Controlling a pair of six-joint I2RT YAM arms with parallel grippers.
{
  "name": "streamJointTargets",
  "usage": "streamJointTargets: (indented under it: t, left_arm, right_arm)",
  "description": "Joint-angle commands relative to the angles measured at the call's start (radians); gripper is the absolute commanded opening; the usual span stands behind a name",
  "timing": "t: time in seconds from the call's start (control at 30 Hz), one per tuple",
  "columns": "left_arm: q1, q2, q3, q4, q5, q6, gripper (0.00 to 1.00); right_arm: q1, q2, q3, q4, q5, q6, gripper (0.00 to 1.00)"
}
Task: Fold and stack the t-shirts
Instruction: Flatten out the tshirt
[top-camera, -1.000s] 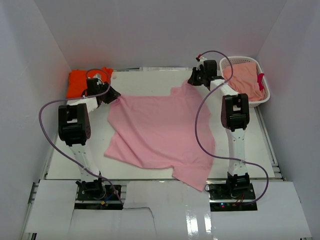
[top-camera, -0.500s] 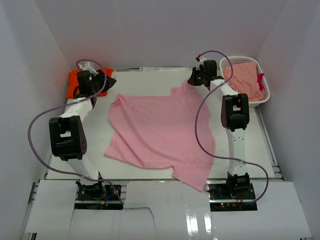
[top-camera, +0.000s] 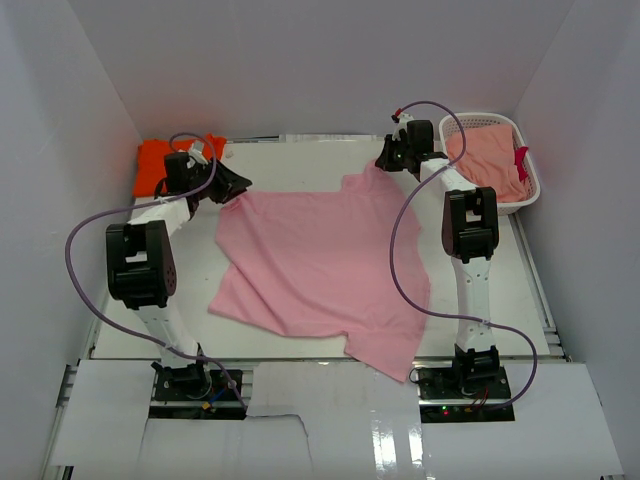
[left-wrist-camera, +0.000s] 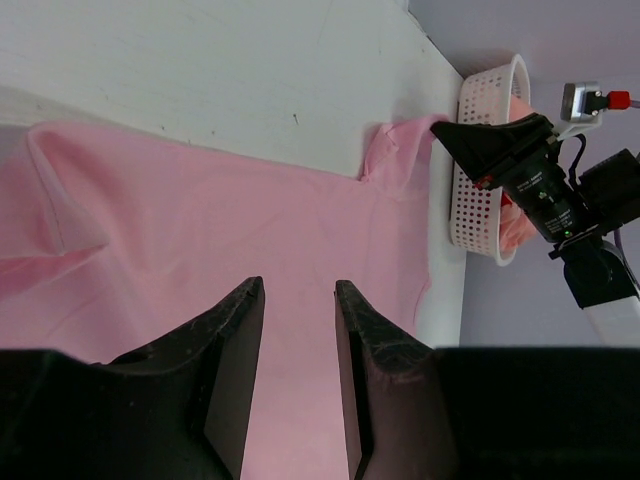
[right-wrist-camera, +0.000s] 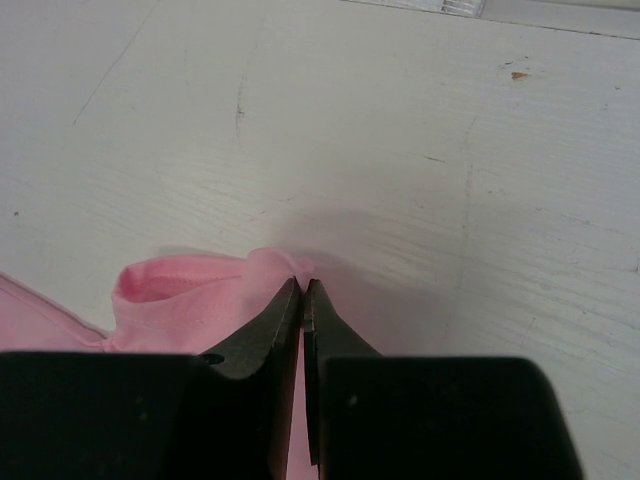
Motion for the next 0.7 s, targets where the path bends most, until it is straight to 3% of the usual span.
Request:
streamJointTargets:
  t: [0.0,0.3,0.67]
  left_arm:
    - [-0.002,0.021,-0.002,-0.020,0.086,-0.051,0.45]
    - [-0.009,0.073,0.070,-0.157,-0.030,0.040,0.46]
    - [-0.022,0.018,0.012,-0.159,-0.217,0.047,0.47]
  right_arm:
    - [0.003,-0.014,0.039,0.016,-0.007,-0.014,0.08]
    - [0.003,-0.019,0.042,0.011,-0.010,-0.013,0.08]
    - [0.003,-0.017,0.042,0.012,-0.013,-0.011,0.08]
